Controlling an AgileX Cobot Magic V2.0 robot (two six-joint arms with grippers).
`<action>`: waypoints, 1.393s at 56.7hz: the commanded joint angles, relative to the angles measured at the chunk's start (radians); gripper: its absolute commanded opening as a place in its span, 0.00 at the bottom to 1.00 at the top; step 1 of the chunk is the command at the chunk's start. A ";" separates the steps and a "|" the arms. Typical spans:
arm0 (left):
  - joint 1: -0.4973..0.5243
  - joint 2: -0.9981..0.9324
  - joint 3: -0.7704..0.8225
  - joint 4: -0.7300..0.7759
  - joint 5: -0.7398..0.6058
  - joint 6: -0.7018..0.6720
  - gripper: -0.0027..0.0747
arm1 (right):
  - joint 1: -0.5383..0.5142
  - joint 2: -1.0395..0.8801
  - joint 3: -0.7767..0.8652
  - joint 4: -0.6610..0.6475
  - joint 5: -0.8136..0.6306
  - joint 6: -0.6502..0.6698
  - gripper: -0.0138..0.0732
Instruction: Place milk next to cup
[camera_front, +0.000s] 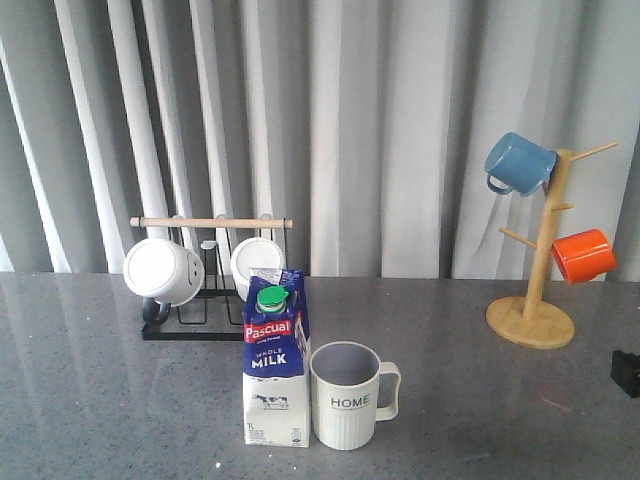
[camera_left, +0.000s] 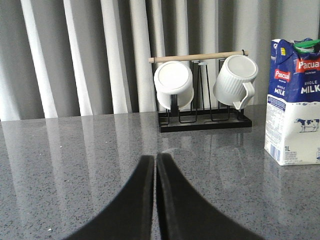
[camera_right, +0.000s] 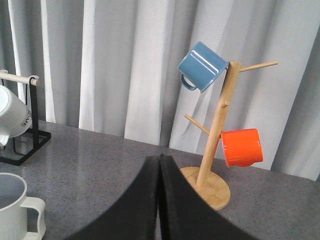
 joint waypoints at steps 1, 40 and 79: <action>-0.006 -0.012 -0.021 -0.011 -0.066 -0.003 0.03 | -0.005 -0.063 0.003 -0.011 -0.074 -0.023 0.15; -0.006 -0.012 -0.021 -0.011 -0.066 -0.003 0.03 | -0.005 -0.860 0.679 0.089 -0.029 -0.038 0.15; -0.006 -0.011 -0.021 -0.011 -0.066 -0.003 0.03 | -0.005 -0.939 0.771 0.093 0.036 -0.039 0.15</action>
